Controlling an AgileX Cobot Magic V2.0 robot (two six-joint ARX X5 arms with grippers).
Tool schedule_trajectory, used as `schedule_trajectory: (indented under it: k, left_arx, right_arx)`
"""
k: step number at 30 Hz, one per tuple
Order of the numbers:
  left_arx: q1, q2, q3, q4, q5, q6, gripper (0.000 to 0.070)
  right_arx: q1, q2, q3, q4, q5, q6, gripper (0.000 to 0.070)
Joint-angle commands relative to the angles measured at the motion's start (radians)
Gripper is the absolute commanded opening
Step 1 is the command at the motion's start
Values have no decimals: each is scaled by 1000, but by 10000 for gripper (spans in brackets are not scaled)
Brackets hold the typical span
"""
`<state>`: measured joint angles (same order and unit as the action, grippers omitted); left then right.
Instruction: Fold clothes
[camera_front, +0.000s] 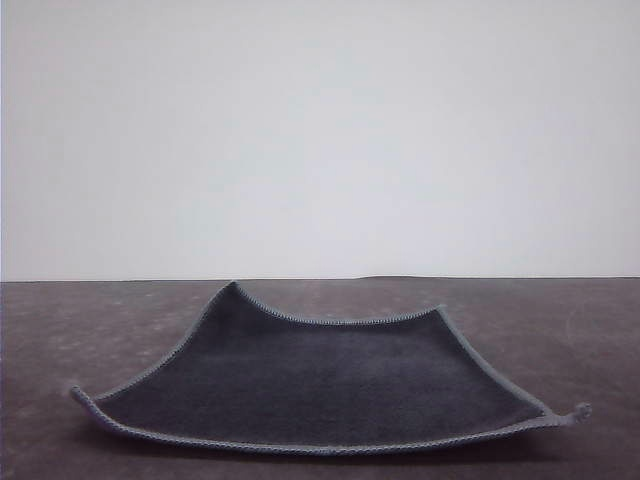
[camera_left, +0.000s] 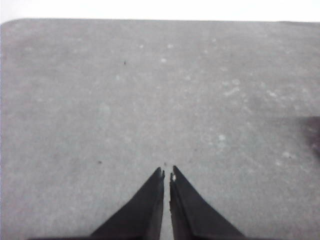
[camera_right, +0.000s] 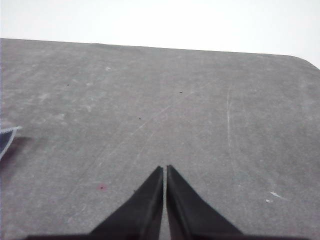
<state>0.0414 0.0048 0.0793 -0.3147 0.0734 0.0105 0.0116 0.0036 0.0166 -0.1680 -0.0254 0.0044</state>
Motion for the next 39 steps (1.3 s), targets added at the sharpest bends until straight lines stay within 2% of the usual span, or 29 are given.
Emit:
schedule_trajectory:
  k: [1, 6, 8, 11, 15, 18, 20, 24, 29, 34, 39]
  left_arx:
    - [0, -1, -11, 20, -4, 11, 12]
    - [0, -1, -11, 48, -4, 9, 12]
    - [0, -1, -11, 65, -3, -18, 12]
    - [0, -1, -11, 69, -2, -106, 17]
    - [0, -1, -11, 88, -2, -155, 17]
    - [0, 0, -8, 134, -2, -212, 18]
    - [0, 2, -6, 186, 0, -280, 27]
    - [-3, 39, 15, 237, 34, -370, 30]
    - [-5, 161, 111, 228, 35, -363, 30]
    - [-6, 343, 269, 214, 35, -361, 30]
    - [-8, 570, 458, 162, 76, -288, 30]
  right_arx:
    - [-2, 0, -4, 12, 0, 9, 4]
    - [-2, 0, -4, 36, 0, 13, 4]
    - [-2, 0, -4, 46, 0, 16, 4]
    - [-2, 0, -4, 49, -1, 33, 4]
    - [-2, 0, -4, 69, -5, 100, 4]
    - [-1, 0, -1, 111, -34, 137, 4]
    - [-1, 2, 11, 123, -54, 176, 4]
    - [0, 47, 72, 104, -61, 187, 4]
    - [0, 188, 202, 72, -61, 178, 4]
    - [0, 393, 356, 56, -61, 179, 4]
    - [0, 618, 508, 36, -88, 168, 4]
